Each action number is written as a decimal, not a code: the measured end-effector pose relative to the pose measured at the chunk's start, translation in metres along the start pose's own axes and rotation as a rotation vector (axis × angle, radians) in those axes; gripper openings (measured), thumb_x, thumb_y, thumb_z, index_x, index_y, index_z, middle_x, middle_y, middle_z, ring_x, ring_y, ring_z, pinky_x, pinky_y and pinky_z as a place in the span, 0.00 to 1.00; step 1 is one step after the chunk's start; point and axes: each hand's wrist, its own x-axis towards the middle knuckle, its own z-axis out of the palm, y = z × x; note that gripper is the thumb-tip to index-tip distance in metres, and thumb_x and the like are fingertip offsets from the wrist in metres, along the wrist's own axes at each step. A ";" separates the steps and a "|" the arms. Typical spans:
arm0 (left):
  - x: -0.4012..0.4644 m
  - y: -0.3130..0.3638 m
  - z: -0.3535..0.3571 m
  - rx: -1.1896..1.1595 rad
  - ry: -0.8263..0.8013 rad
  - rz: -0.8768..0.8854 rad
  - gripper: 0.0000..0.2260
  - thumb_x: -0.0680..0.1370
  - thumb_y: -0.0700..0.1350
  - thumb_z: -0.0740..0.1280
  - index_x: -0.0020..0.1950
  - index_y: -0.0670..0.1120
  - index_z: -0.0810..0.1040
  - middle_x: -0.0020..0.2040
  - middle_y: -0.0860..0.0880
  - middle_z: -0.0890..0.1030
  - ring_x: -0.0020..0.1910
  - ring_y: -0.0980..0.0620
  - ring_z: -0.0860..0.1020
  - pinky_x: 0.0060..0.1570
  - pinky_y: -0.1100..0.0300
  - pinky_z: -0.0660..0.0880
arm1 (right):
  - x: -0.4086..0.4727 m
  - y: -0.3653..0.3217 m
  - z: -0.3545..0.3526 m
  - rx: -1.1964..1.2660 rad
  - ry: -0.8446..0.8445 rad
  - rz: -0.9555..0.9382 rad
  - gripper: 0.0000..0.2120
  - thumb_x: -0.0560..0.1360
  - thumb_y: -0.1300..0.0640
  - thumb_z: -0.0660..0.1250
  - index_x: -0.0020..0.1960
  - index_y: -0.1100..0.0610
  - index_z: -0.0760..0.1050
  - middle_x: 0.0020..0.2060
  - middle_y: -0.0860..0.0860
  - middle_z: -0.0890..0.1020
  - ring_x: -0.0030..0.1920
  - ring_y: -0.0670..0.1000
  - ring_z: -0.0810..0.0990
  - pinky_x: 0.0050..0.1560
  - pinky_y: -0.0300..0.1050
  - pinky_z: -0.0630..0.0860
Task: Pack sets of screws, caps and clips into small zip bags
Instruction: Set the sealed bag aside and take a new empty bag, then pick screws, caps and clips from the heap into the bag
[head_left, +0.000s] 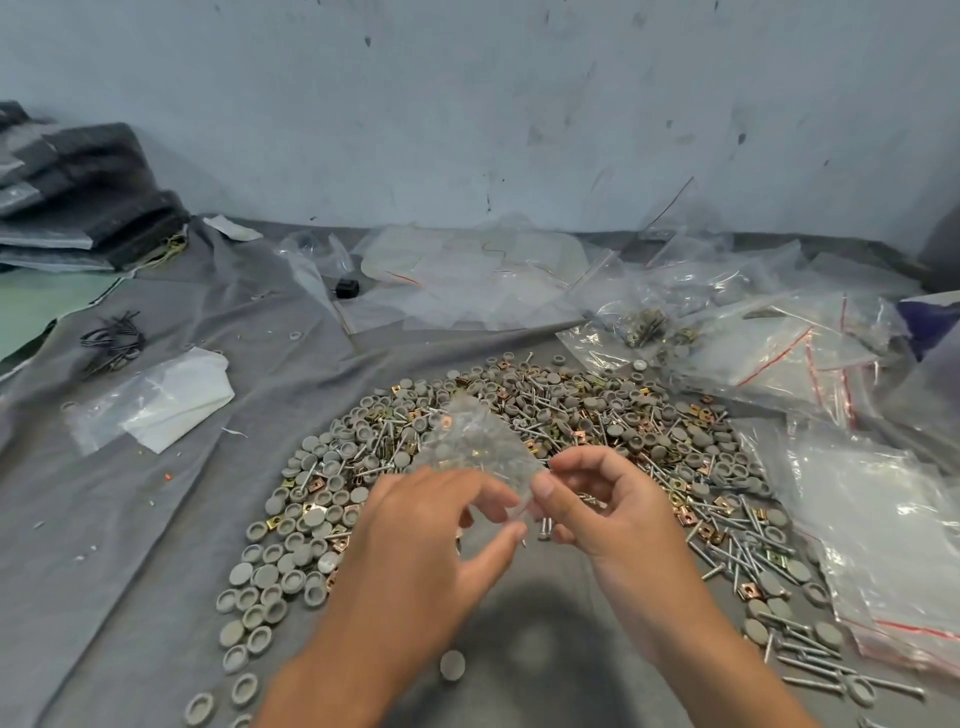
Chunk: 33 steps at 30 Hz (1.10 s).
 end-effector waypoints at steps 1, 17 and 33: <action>0.001 -0.003 -0.002 -0.031 -0.004 -0.009 0.08 0.73 0.62 0.70 0.47 0.60 0.81 0.42 0.66 0.81 0.41 0.64 0.78 0.50 0.58 0.73 | 0.001 0.001 0.001 -0.007 -0.005 0.009 0.18 0.64 0.49 0.76 0.50 0.57 0.80 0.38 0.52 0.85 0.40 0.47 0.84 0.36 0.37 0.78; 0.004 -0.013 0.000 -0.225 -0.013 -0.106 0.12 0.72 0.42 0.77 0.44 0.58 0.79 0.40 0.62 0.83 0.39 0.59 0.83 0.38 0.72 0.74 | 0.002 0.013 0.006 -0.040 -0.044 0.095 0.25 0.61 0.50 0.82 0.54 0.53 0.77 0.45 0.48 0.83 0.41 0.47 0.83 0.42 0.38 0.78; 0.003 -0.007 0.009 -0.020 0.207 -0.035 0.15 0.72 0.31 0.73 0.47 0.52 0.86 0.46 0.59 0.80 0.45 0.60 0.79 0.45 0.71 0.72 | 0.001 0.017 0.005 -0.181 -0.024 0.160 0.14 0.73 0.64 0.74 0.53 0.50 0.77 0.44 0.44 0.83 0.37 0.44 0.80 0.36 0.36 0.74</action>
